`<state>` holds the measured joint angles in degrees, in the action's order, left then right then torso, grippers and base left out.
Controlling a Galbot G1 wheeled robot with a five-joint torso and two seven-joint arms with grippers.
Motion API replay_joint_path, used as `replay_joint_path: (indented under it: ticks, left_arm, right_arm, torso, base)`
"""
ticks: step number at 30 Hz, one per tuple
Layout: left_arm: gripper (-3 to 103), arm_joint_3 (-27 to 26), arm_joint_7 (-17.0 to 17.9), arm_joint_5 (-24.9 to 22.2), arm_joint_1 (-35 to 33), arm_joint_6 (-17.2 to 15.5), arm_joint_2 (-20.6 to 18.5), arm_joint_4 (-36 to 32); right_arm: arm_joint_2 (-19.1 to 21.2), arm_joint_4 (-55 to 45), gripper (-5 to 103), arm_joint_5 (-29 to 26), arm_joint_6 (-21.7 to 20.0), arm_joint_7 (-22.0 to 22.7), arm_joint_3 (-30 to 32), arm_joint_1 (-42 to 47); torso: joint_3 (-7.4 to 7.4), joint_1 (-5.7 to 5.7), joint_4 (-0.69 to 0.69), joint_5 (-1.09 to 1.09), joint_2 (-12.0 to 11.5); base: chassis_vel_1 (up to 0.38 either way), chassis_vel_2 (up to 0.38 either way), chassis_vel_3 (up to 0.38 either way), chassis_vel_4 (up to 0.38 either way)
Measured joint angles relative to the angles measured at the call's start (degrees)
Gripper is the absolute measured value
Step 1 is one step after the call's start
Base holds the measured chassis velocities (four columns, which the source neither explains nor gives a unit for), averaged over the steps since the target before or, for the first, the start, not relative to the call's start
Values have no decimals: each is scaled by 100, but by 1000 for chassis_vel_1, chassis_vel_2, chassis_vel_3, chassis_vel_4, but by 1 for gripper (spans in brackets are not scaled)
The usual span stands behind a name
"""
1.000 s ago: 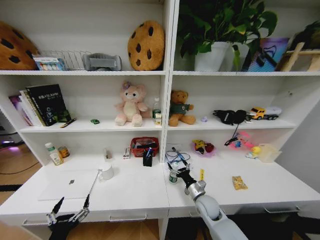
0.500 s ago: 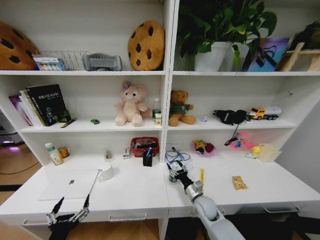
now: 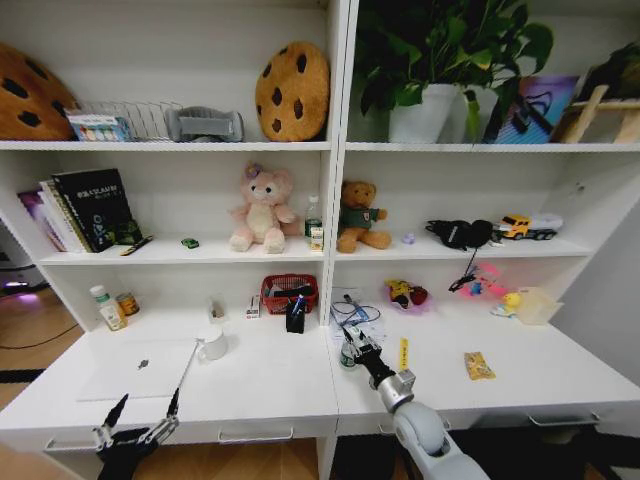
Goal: Organize the objects on the table.
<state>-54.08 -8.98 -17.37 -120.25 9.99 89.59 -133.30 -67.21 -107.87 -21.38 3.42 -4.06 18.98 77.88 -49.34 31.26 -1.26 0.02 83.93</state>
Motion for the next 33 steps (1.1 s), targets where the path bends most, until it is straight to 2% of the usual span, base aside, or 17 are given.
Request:
replay_joint_path:
  ticks: [3, 5, 7, 8, 10, 13, 14, 15, 17, 18, 20, 22, 24, 26, 29, 33]
  left_arm:
    - [100, 0, 0, 0, 0, 0, 0, 0]
    - [100, 0, -1, 0, 0, 0, 0, 0]
    - [100, 0, 0, 0, 0, 0, 1, 1]
    - [100, 0, -1, 0, 0, 0, 0, 0]
    - [100, 1, 0, 0, 0, 0, 0, 0]
    - [100, 0, 2, 0, 0, 0, 0, 0]
    - [100, 0, 1, 0, 0, 0, 0, 0]
    - [100, 0, 1, 0, 0, 0, 0, 0]
    - [100, 0, 1, 0, 0, 0, 1, 0]
    - [100, 0, 1, 0, 0, 0, 1, 0]
    - [100, 0, 1, 0, 0, 0, 0, 0]
    - [100, 0, 1, 0, 0, 0, 0, 0]
    - [100, 0, 1, 0, 0, 0, 0, 0]
    - [100, 0, 1, 0, 0, 0, 0, 0]
    - [100, 0, 1, 0, 0, 0, 0, 0]
    - [100, 0, 1, 0, 0, 0, 0, 1]
  right_arm:
    - [121, -338, 31, -96, -27, -5, 159, 286]
    - [216, -959, 31, -295, -30, -51, 541, 886]
    - [209, -1135, 31, -378, -28, -67, 634, 1090]
    - [136, -1699, 31, -658, -22, -116, 877, 1832]
    - [-4, -2246, 31, -810, 49, -201, 1005, 2656]
    - [-53, -2454, 31, -761, 137, -275, 1024, 2988]
    - [-97, -2700, 31, -425, 389, -407, 1011, 3536]
    - [-105, -2737, 31, -283, 479, -462, 1003, 3694]
    - [-157, -2709, 31, 360, 918, -694, 987, 4386]
    - [-157, -2709, 31, 360, 918, -694, 987, 4386]
    - [-132, -2511, 31, 747, 1335, -932, 977, 4931]
    - [-133, -2444, 31, 814, 1433, -994, 984, 5029]
    - [-127, -2094, 31, 955, 1747, -1121, 1070, 5228]
    - [-121, -2002, 31, 966, 1799, -1142, 1094, 5255]
    - [-83, -1261, 31, 1021, 2158, -1474, 1255, 5412]
    - [-194, -789, 31, 1079, 2389, -1629, 1321, 5370]
  torso:
    - [0, 0, 1, -2, 0]
    - [0, 0, -1, -3, 0]
    - [0, 0, -1, -2, 0]
    - [1, -1, -3, -3, 0]
    - [1, -1, -5, -4, 1]
    - [1, -1, -3, -3, 1]
    - [2, -1, 0, -3, 1]
    - [1, -1, 0, -4, 1]
    - [1, -1, -2, -3, 0]
    - [1, -1, -2, -3, 0]
    - [1, -1, -2, -3, 0]
    - [1, -1, -2, -3, 0]
    - [1, -1, 0, -2, 0]
    - [1, -1, 0, -2, 0]
    - [0, -1, -1, -2, 0]
    - [0, -1, -2, -2, -1]
  base:
    - [0, 0, 0, 0]
    - [0, 0, 0, 0]
    - [0, 0, 0, 0]
    - [0, 0, 0, 0]
    - [0, 0, 0, 0]
    - [0, 0, 0, 0]
    - [0, 0, 0, 0]
    - [0, 0, 0, 0]
    - [0, 0, 0, 0]
    - [0, 0, 0, 0]
    - [0, 0, 0, 0]
    - [0, 0, 0, 0]
    - [0, 0, 0, 0]
    - [0, 0, 0, 0]
    - [0, 0, 0, 0]
    - [0, 0, 0, 0]
